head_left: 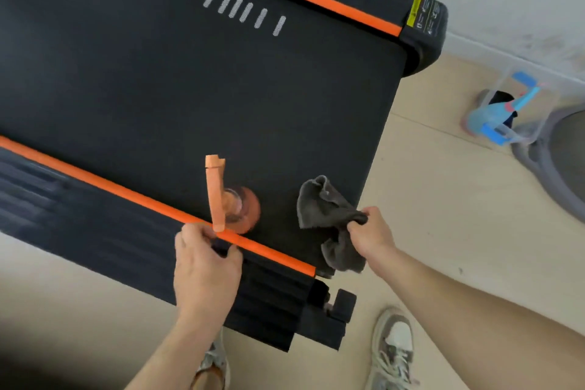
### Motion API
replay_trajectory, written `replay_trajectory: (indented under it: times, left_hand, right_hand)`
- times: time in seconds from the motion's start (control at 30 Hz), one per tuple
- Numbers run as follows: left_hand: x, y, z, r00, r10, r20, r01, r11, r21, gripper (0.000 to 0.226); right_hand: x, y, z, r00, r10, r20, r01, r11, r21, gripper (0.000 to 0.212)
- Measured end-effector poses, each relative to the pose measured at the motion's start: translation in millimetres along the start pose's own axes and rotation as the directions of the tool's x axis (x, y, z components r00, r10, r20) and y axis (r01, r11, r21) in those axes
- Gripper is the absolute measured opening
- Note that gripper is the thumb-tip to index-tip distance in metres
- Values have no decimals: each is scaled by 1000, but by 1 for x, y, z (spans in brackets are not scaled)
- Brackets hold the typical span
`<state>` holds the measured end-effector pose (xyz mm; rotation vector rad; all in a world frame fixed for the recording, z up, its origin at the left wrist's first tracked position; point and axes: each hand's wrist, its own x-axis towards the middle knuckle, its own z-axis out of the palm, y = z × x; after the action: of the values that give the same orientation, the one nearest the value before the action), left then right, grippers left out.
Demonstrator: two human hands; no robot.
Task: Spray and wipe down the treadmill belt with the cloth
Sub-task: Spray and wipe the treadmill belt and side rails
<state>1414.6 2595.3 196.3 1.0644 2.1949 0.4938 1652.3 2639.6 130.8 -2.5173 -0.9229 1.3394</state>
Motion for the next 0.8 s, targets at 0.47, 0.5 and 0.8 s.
replay_trajectory:
  times: [0.47, 0.5, 0.8]
  left_hand:
    - [16, 108, 140, 878, 248, 409, -325, 937, 129, 29]
    - [17, 120, 141, 881, 258, 396, -312, 947, 77, 24]
    - [63, 249, 238, 755, 607, 248, -649, 745, 156, 21]
  right_hand:
    - [78, -51, -111, 707, -460, 537, 649, 723, -236, 18]
    - [89, -50, -122, 711, -486, 509, 677, 670, -305, 20]
    - [227, -55, -178, 820, -572, 17, 558, 793, -243, 10]
